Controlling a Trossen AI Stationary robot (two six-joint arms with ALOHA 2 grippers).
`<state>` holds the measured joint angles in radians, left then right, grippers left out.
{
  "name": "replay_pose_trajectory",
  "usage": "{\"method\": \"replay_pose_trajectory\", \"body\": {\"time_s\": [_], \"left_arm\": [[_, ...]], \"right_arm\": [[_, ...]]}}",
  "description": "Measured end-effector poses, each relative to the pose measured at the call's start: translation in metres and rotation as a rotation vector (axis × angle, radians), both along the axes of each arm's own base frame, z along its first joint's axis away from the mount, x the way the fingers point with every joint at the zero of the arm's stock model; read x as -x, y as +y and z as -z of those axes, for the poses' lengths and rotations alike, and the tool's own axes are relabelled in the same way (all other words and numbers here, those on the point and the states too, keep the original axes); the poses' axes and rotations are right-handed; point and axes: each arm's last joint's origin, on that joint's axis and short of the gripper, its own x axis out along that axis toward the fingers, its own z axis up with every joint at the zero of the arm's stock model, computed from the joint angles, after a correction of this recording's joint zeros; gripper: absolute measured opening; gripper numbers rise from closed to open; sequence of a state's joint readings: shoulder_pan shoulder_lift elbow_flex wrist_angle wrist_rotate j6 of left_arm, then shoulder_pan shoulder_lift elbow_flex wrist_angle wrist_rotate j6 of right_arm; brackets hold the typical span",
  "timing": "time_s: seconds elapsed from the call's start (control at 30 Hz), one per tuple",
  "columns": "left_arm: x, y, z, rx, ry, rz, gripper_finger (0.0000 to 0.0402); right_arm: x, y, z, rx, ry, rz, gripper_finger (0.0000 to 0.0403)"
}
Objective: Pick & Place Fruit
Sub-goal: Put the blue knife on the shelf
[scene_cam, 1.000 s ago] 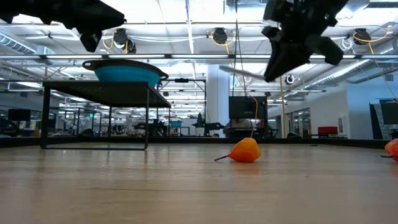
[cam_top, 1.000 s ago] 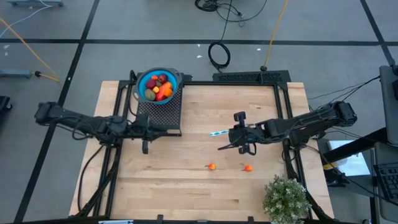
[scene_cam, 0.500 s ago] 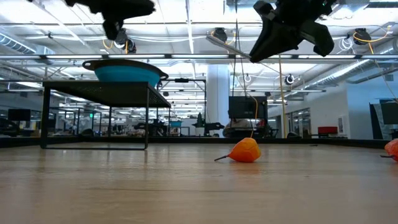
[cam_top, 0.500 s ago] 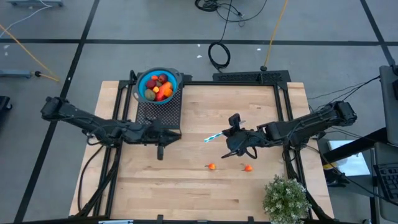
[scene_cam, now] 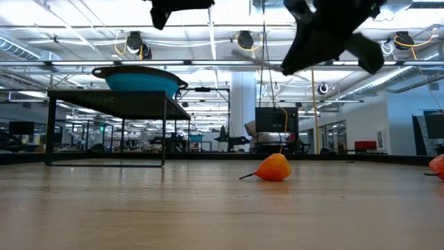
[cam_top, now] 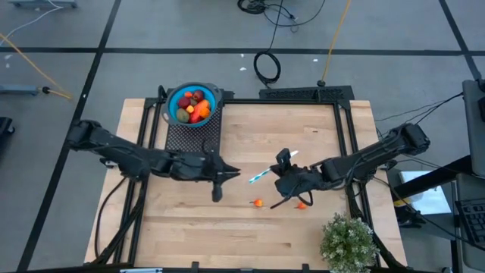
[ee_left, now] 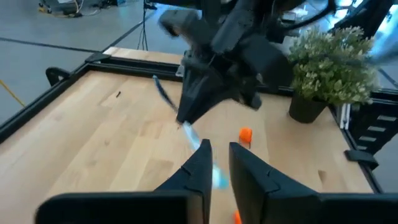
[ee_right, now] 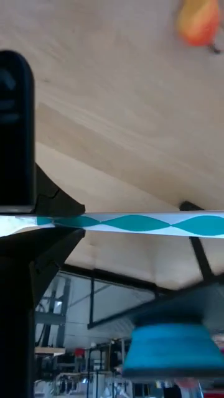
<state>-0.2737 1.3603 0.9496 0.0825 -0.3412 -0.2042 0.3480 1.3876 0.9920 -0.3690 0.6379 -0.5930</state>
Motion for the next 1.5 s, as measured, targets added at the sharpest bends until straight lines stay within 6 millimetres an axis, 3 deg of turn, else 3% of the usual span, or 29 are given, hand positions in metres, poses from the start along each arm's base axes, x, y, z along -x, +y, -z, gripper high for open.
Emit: {"method": "replay_pose_trajectory", "body": {"time_s": [0.2,0.4,0.57,0.8,1.03,1.33,1.5], "left_arm": [[-0.016,-0.004,0.002,-0.030,0.053,0.004,0.0134],[-0.018,-0.003,0.004,0.004,0.069,-0.018,0.0236],[-0.017,0.001,0.008,0.072,0.119,-0.037,0.0279],[-0.018,0.015,0.012,0.200,0.163,-0.066,0.0281],[-0.020,0.020,0.012,0.281,0.173,-0.032,0.0274],[-0.027,0.015,0.017,0.281,0.149,-0.021,0.0275],[-0.031,0.000,0.026,0.145,0.148,-0.026,0.0267]], "right_arm": [[-0.010,0.006,0.014,0.093,0.026,-0.008,0.0009],[-0.020,0.013,0.020,0.174,0.008,-0.052,0.0009],[-0.022,0.021,0.017,0.247,-0.034,-0.074,0.0009],[-0.020,0.036,0.012,0.284,-0.075,-0.138,0.0009],[-0.020,0.038,0.012,0.287,-0.077,-0.139,0.0009],[-0.021,0.038,0.010,0.268,-0.109,-0.129,0.0009],[-0.024,0.033,0.008,0.223,-0.145,-0.083,0.0009]]}}
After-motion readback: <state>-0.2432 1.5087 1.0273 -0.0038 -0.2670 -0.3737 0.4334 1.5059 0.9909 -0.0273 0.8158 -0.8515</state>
